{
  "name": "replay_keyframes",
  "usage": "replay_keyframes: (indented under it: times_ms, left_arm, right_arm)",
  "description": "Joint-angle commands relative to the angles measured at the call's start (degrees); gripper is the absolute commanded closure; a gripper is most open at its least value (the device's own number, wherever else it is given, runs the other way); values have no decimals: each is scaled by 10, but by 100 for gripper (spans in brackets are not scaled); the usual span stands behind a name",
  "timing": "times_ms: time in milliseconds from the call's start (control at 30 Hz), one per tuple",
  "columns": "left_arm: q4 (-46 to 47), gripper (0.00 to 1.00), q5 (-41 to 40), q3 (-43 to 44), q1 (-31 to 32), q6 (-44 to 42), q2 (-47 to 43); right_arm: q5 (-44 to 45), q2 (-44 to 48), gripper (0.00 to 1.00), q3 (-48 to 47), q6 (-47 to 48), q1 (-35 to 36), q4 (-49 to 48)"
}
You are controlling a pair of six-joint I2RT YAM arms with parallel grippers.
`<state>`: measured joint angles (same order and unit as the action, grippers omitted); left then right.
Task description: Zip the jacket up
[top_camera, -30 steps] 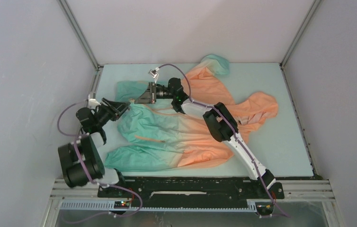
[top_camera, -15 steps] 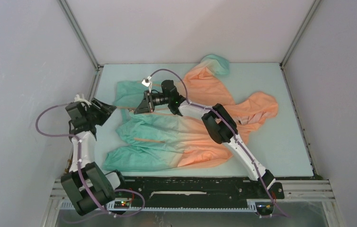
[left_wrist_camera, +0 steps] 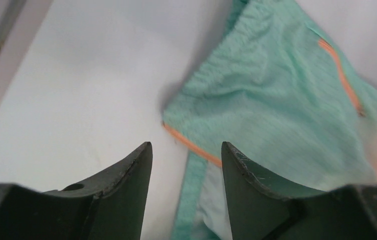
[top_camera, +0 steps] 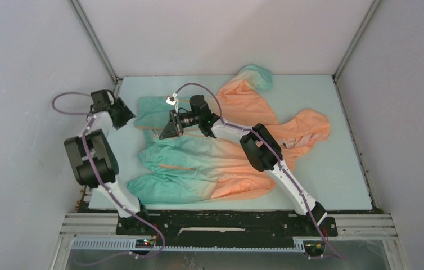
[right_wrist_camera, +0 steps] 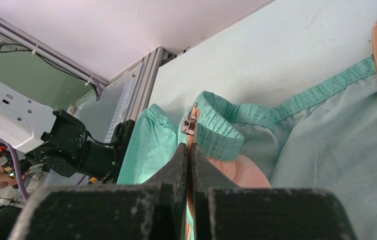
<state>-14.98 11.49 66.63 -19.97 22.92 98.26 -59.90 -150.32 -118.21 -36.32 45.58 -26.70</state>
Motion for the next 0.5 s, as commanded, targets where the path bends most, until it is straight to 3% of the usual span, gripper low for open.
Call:
replay_keyframes:
  times_ms: [0, 233, 467]
  left_arm:
    - [-65, 43, -85, 127, 38, -80, 80]
    - [-113, 40, -143, 221, 98, -149, 142]
    - [-190, 33, -101, 298, 111, -226, 193]
  right_arm:
    - [-13, 30, 100, -15, 18, 4, 0]
    - [-13, 30, 100, -17, 27, 6, 11]
    - [-19, 38, 100, -5, 27, 6, 5]
